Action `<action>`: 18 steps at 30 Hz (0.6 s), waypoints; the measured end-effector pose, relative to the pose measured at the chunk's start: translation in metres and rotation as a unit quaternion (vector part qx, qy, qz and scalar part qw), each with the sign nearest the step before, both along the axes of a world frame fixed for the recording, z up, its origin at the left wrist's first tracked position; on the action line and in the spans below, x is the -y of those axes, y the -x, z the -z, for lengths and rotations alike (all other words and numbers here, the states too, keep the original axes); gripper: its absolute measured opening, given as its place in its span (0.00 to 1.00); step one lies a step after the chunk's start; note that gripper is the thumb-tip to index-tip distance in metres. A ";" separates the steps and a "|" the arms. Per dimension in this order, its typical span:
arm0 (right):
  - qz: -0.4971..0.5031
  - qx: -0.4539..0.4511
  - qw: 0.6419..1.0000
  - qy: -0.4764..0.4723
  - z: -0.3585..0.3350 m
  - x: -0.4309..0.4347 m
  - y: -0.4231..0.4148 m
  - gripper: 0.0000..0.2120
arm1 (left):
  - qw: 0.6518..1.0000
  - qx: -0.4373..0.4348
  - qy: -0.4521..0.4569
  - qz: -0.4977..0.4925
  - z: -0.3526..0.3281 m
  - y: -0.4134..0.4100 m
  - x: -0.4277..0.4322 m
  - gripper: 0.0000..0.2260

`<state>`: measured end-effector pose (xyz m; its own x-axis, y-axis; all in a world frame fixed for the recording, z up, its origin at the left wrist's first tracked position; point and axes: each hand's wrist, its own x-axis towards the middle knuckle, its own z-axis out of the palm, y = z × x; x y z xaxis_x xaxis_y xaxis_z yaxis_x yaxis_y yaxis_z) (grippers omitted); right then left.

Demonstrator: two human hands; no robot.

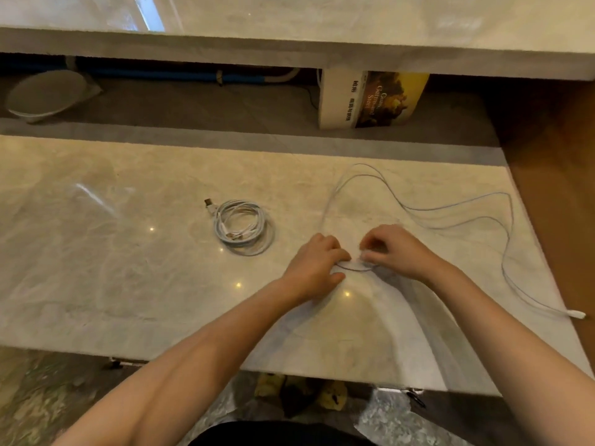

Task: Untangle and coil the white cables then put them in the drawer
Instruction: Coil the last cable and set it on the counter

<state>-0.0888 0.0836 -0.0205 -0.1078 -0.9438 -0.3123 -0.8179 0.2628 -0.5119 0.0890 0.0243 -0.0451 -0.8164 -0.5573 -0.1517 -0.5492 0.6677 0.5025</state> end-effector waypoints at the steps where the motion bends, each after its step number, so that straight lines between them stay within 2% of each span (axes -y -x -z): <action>1: -0.017 -0.027 0.999 -0.010 0.003 -0.008 0.003 0.09 | 1.000 0.006 0.007 -0.008 0.006 0.004 -0.002 0.16; 5: -0.050 -0.074 0.996 -0.007 0.008 -0.022 0.004 0.07 | 0.997 -0.017 0.010 -0.071 0.013 0.009 -0.006 0.07; 7: -0.071 -0.064 0.995 -0.006 0.008 -0.023 0.003 0.07 | 0.992 -0.051 -0.011 -0.114 0.010 0.007 -0.009 0.05; 9: -0.062 -0.015 0.998 -0.004 0.005 -0.025 0.002 0.05 | 0.972 -0.114 -0.048 -0.201 0.005 0.006 -0.011 0.06; 11: 0.007 0.083 0.996 0.029 0.000 -0.027 -0.003 0.05 | 0.915 -0.182 -0.145 -0.329 -0.004 0.009 -0.013 0.14; 13: 0.078 0.162 0.980 0.086 -0.007 -0.026 -0.016 0.04 | 0.804 -0.253 -0.317 -0.434 -0.017 0.015 -0.014 0.20; 14: 0.088 0.180 0.974 0.101 -0.010 -0.025 -0.024 0.03 | 0.747 -0.280 -0.395 -0.455 -0.023 0.019 -0.016 0.21; 15: 0.083 0.190 0.973 0.102 -0.011 -0.025 -0.030 0.04 | 0.711 -0.305 -0.438 -0.457 -0.031 0.021 -0.017 0.20; 16: 0.069 0.197 0.974 0.092 -0.013 -0.024 -0.034 0.04 | 0.705 -0.324 -0.439 -0.452 -0.039 0.023 -0.017 0.19; 18: 0.042 0.193 0.977 0.082 -0.019 -0.022 -0.034 0.07 | 0.725 -0.354 -0.388 -0.446 -0.055 0.022 -0.016 0.19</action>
<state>-0.0544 0.1058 -0.0019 -0.0908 -0.9774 -0.1911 -0.5354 0.2097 -0.8181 0.0673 0.0402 0.0101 -0.2099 -0.8822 -0.4214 -0.0105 -0.4290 0.9033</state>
